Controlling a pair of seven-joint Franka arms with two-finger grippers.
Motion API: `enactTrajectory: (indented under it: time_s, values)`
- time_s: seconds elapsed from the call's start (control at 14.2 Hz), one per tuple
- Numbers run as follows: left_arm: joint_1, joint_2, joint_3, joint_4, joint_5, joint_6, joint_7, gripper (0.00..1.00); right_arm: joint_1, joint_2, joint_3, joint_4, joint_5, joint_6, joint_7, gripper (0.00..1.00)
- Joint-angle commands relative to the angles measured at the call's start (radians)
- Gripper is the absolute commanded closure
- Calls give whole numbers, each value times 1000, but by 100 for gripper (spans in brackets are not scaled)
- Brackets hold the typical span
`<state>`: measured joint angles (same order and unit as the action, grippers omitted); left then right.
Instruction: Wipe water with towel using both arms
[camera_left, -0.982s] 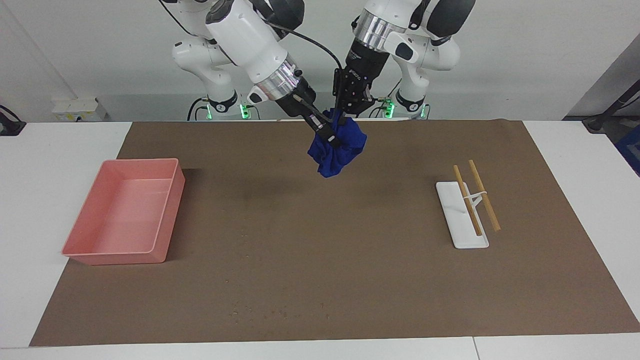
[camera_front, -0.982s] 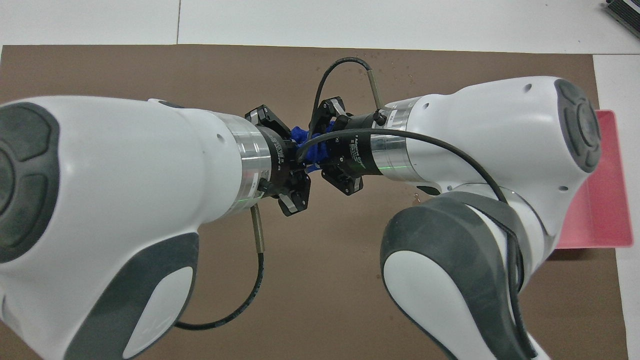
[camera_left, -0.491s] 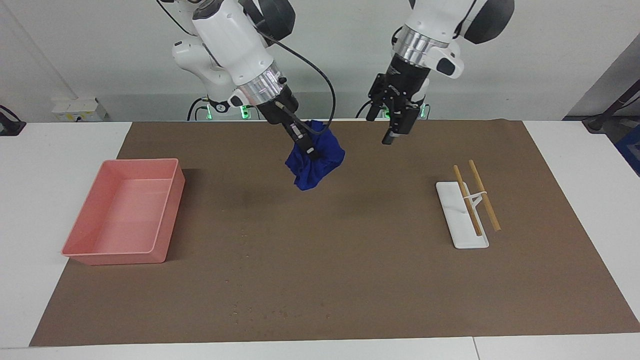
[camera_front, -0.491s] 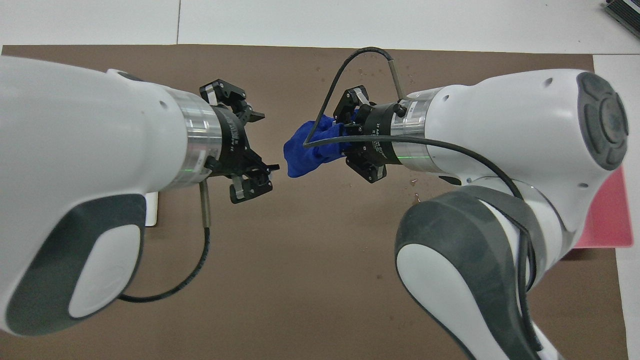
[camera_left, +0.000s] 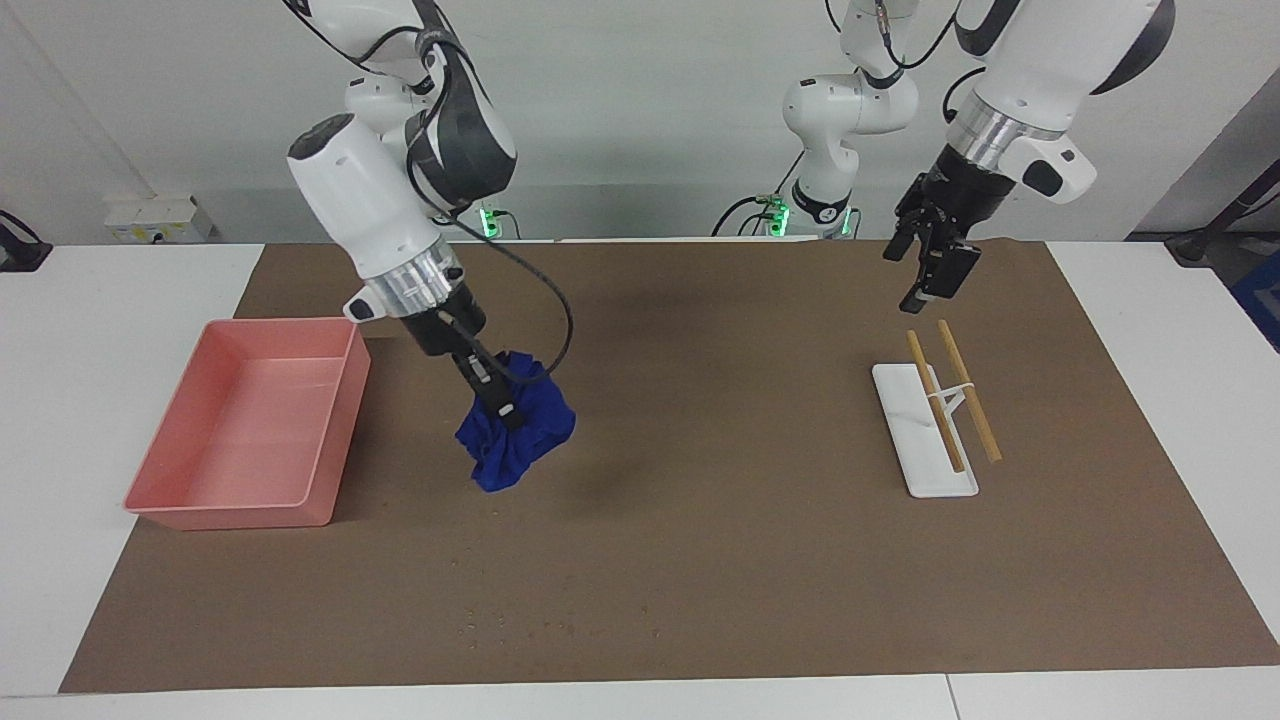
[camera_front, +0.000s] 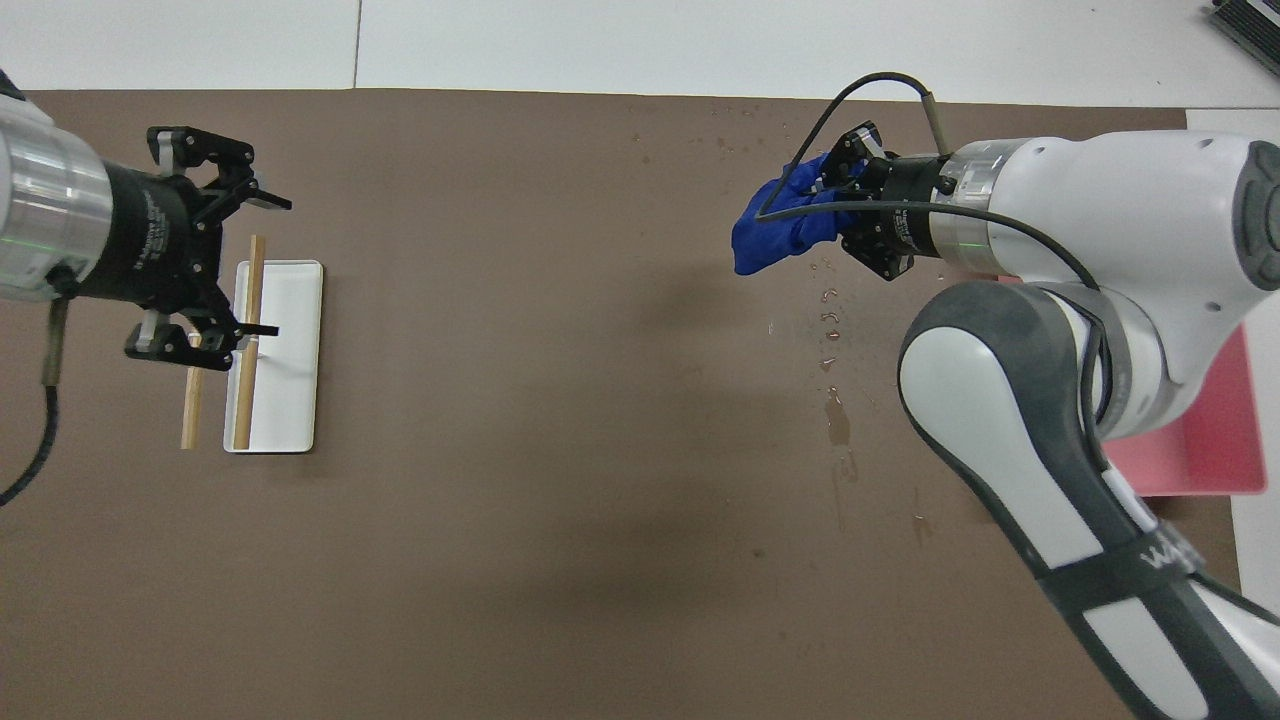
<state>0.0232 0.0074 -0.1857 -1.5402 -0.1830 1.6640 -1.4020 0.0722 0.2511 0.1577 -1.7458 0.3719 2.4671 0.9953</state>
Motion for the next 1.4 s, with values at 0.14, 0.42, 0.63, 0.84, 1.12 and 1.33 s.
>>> enactTrajectory:
  time_s: [0.14, 0.42, 0.63, 0.84, 1.12, 1.33]
  values:
    - [139, -46, -4, -44, -6, -61, 410, 0, -66, 167, 16, 38, 5, 227, -190, 100]
    - [147, -55, -4, -63, 95, -70, 775, 0, -81, 223, 16, 7, 7, 260, -233, 100]
    - [139, -47, 40, -48, 132, -105, 978, 0, -88, 176, 16, -124, 9, 262, -238, 100]
    - [58, -14, 120, -17, 137, -128, 1026, 0, -91, 140, 16, -213, 9, 260, -242, 100]
    - [3, 9, 135, 12, 229, -202, 1180, 0, -112, 76, 14, -343, 9, 178, -259, 100]
    - [-14, -3, 137, 8, 280, -250, 1333, 0, -118, 21, 14, -423, 7, 86, -267, 100]
